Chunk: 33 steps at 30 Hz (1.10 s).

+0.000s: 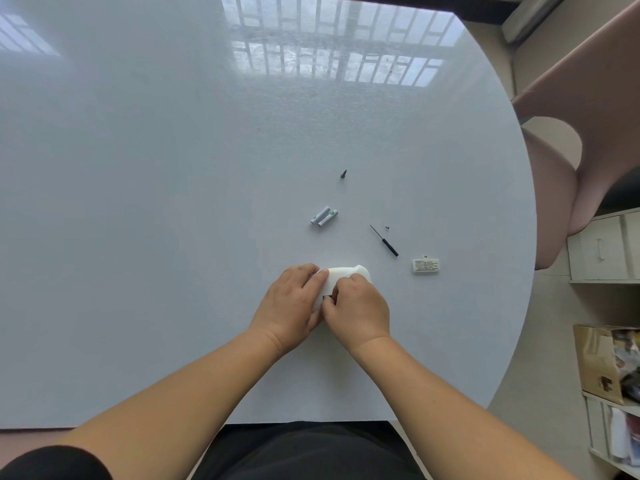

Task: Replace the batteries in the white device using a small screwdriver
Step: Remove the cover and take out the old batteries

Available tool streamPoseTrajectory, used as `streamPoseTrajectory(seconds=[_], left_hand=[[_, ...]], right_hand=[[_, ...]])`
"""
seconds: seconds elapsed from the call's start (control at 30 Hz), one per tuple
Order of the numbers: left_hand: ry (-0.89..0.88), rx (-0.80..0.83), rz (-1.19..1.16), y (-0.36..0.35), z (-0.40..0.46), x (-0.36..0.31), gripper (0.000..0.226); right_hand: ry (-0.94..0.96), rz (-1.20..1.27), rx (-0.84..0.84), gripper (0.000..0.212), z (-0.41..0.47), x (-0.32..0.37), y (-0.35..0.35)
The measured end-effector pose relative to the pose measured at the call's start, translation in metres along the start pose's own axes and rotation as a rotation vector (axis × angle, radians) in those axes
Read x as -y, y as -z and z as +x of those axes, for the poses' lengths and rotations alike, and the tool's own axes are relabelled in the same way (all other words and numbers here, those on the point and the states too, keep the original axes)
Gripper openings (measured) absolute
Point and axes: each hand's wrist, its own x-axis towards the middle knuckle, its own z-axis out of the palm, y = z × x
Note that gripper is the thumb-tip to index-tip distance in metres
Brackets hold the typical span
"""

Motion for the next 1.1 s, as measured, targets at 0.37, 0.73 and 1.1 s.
streamPoseTrajectory(seconds=[0.37, 0.73, 1.1], left_hand=[[0.0, -0.012, -0.011, 0.002, -0.002, -0.002, 0.053], [0.007, 0.012, 0.016, 0.0, -0.002, -0.001, 0.06], [0.019, -0.011, -0.005, 0.003, -0.002, -0.005, 0.052]], right_hand=[[-0.002, -0.01, -0.016, 0.019, 0.0, 0.006, -0.001], [0.127, 0.084, -0.07, 0.013, -0.006, -0.011, -0.001], [0.03, -0.001, -0.035, 0.021, -0.001, -0.001, 0.0]])
